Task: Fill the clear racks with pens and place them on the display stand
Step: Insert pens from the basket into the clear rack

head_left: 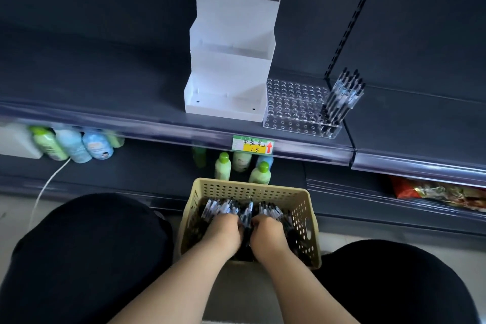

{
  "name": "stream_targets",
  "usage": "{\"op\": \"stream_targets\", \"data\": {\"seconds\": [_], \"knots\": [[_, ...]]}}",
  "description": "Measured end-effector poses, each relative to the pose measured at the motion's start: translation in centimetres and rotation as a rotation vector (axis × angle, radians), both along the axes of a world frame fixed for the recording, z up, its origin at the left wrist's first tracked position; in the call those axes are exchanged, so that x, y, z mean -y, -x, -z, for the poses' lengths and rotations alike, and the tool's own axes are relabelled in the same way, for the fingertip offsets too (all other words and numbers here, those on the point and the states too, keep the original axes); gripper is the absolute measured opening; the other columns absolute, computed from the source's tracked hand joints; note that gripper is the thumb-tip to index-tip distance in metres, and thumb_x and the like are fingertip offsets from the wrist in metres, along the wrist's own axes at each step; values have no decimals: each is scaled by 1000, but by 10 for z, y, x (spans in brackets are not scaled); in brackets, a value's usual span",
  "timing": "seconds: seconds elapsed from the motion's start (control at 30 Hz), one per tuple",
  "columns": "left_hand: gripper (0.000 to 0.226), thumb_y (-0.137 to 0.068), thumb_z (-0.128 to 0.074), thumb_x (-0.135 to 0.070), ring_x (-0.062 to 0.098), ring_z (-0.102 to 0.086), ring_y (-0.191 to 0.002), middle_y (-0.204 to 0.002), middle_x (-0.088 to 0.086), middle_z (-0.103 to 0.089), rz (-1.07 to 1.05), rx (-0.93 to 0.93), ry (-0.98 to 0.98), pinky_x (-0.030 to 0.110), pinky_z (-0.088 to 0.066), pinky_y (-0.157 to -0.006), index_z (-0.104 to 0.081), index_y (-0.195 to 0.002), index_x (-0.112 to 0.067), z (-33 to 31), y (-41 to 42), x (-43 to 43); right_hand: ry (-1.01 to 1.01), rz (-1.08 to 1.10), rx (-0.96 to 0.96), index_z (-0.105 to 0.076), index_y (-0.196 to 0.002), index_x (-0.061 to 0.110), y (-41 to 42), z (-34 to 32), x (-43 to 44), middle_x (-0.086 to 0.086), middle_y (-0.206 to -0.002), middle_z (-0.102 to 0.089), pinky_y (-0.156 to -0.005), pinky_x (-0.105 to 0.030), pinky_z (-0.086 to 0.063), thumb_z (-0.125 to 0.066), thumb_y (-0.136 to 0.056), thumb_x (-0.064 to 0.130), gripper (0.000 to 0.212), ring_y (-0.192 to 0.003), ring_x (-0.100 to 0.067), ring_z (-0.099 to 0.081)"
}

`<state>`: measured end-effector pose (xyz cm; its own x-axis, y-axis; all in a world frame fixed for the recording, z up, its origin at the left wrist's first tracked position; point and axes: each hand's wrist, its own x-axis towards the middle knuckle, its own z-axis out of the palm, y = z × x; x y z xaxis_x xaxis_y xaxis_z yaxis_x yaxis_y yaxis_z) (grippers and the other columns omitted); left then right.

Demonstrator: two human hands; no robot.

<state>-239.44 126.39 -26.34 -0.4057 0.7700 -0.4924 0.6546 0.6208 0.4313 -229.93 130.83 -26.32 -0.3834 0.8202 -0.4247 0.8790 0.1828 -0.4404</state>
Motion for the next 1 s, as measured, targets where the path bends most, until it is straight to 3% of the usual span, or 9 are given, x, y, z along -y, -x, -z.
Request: {"op": "stream_targets", "data": {"seconds": [0.2,0.3,0.4,0.53,0.7,0.83,0.93,1.0], "knots": [[29,-93,-39,-8,30,-58,-108,-118,16,-61,-107,14,107,31,-45,-85,-61,-112,-4,19,2,-21,134,172,33,-58,-111,6,18,21,-16,-16,-117,-61,-83,-29,-44,-45,-91,15,26,-107,-31,-58],[37,-92,-34,2,27,-54,-116,-126,14,-55,-104,7,144,31,-43,-94,-52,-124,-2,18,5,-32,179,156,54,-58,-115,2,24,27,-29,-16,-119,-60,-84,-27,-45,-43,-94,13,28,-111,-30,-57],[31,-93,-40,-6,26,-56,-112,-123,12,-57,-6,14,173,28,-45,-88,-54,-121,-4,19,9,-41,207,188,90,-59,-114,1,28,30,-38,-16,-119,-61,-84,-26,-45,-47,-95,20,30,-112,-29,-57],[25,-91,-49,-18,25,-61,-103,-114,11,-62,-32,84,213,27,-46,-77,-59,-111,-7,19,11,-40,235,234,101,-61,-108,2,28,33,-40,-16,-114,-64,-76,-24,-42,-52,-92,37,40,-108,-29,-59],[30,-79,-57,-23,28,-65,-84,-91,16,-66,-86,222,154,29,-47,-62,-64,-99,-2,13,11,-26,275,259,-1,-67,-99,1,22,28,-32,-12,-88,-65,-66,-23,-38,-60,-84,29,32,-84,-19,-59],[15,-77,-59,-20,21,-60,-67,-69,4,-58,-139,305,63,24,-46,-60,-67,-83,-10,8,10,-9,243,201,-113,-63,-67,10,15,10,-20,-8,-67,-59,-62,-24,-40,-58,-82,20,19,-67,-19,-53],[6,-80,-60,-18,19,-58,-72,-76,3,-63,-168,384,-73,24,-44,-66,-61,-74,-20,-2,9,-2,95,173,-174,-50,-57,14,10,-9,-14,-1,-58,-52,-56,-25,-31,-58,-81,22,25,-66,-19,-49],[8,-79,-63,-19,15,-59,-83,-89,0,-65,-217,378,-203,22,-42,-71,-57,-84,-22,-14,7,1,32,191,-264,-52,-73,16,7,-24,-11,6,-66,-51,-53,-22,-30,-60,-81,24,13,-69,-14,-48]]}}
